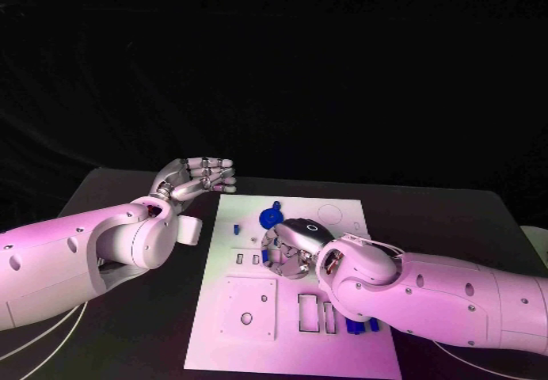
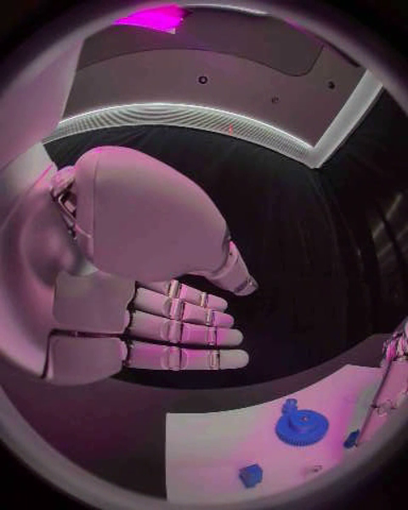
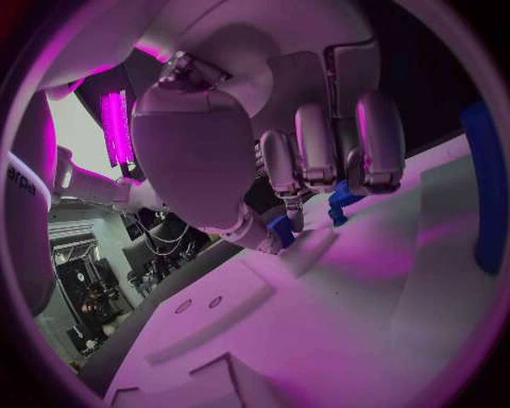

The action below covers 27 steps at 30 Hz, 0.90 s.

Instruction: Assemble the parts on the task board

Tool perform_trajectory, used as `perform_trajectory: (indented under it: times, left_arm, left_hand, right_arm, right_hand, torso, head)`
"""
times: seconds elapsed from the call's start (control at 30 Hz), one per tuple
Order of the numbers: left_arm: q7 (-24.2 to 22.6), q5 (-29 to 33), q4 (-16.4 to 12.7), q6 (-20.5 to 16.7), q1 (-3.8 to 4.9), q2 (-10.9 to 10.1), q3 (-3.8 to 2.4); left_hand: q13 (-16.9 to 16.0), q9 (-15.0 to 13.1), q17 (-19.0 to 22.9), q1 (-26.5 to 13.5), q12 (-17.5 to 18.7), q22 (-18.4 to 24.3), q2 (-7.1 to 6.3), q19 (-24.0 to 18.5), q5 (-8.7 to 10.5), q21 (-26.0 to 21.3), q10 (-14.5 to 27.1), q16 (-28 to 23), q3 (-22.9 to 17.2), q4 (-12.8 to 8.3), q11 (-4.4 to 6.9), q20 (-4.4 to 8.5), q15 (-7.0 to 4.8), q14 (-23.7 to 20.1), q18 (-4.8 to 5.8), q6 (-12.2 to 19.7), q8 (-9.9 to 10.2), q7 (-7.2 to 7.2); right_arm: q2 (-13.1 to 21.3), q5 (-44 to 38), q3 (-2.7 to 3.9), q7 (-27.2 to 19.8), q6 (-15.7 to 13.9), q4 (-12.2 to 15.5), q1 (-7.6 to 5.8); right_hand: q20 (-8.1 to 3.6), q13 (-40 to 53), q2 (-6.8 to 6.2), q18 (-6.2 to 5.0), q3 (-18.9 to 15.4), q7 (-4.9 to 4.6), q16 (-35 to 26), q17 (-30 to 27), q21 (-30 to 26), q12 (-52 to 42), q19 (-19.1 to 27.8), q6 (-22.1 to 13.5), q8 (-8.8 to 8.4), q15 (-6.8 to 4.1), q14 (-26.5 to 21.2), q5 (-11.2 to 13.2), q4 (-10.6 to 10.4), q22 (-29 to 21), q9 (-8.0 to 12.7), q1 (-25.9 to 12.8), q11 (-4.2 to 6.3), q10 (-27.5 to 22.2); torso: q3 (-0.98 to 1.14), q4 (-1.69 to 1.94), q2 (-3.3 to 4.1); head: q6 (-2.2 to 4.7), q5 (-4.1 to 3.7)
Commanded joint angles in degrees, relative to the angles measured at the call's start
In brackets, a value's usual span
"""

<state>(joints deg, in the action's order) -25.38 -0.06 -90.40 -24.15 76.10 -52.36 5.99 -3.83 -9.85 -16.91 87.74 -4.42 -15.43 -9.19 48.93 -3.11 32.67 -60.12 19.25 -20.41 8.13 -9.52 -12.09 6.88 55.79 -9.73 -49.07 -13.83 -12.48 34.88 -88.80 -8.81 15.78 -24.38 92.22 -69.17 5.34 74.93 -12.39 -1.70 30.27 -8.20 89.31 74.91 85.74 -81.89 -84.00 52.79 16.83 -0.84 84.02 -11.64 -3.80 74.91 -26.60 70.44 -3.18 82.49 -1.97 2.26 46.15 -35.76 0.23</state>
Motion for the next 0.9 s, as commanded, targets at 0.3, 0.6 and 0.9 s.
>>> perform_trajectory:
  times: [0.3, 0.6, 0.9]
  left_arm:
    - [-0.28, 0.05, -0.13, 0.75, 0.05, 0.0, -0.04]
    - [-0.31, -0.11, -0.19, 0.66, 0.05, -0.06, -0.04]
    - [-0.31, -0.17, -0.21, 0.65, 0.05, -0.1, -0.04]
  left_hand:
    - [0.1, -0.05, -0.13, -0.48, 0.37, -0.15, -0.02, -0.59, 0.14, 0.43, -0.43, 0.14, -0.38, -0.02, -0.09, -0.1, 0.04, -0.06, -0.47, -0.27, 0.07, -0.04]
    - [0.11, -0.04, -0.14, -0.44, 0.41, -0.18, -0.04, -0.64, 0.14, 0.48, -0.39, 0.13, -0.44, -0.07, -0.09, -0.1, 0.04, -0.1, -0.47, -0.24, 0.1, -0.03]
    - [0.11, -0.04, -0.14, -0.44, 0.41, -0.18, -0.04, -0.64, 0.14, 0.48, -0.39, 0.13, -0.44, -0.07, -0.09, -0.1, 0.04, -0.1, -0.47, -0.24, 0.1, -0.03]
  right_arm:
    - [-0.23, -0.39, -0.01, -0.46, -0.6, 0.07, 0.04]
    - [-0.27, -0.47, -0.01, 0.02, 0.51, -0.14, 0.04]
    - [-0.33, -0.55, -0.01, 0.28, 1.37, -0.27, 0.03]
  right_hand:
    - [0.1, 6.74, 0.52, 0.45, -0.02, 0.77, 0.17, 13.12, 0.27, -0.62, -2.81, 1.63, 0.87, -0.04, 5.54, -0.27, -0.05, 11.43, -0.31, 0.57, 0.27, 0.75]
    - [0.02, 6.73, 0.64, 0.46, 0.04, 0.89, 0.16, 13.09, 0.32, -0.61, -2.87, 1.87, 1.04, -0.13, 5.54, -0.53, -0.06, 11.49, -0.37, 0.61, 0.39, 0.77]
    - [0.0, 6.75, 0.68, 0.44, 0.05, 0.91, 0.17, 13.1, 0.25, -0.63, -2.81, 1.93, 1.08, -0.16, 5.54, -0.59, -0.08, 11.42, -0.38, 0.6, 0.41, 0.79]
  torso:
    - [-0.01, 0.02, -0.01]
    - [-0.02, -0.02, -0.02]
    - [-0.02, 0.02, -0.04]
  head:
    - [-0.05, 0.07]
    - [0.07, 0.04]
    - [0.09, 0.03]
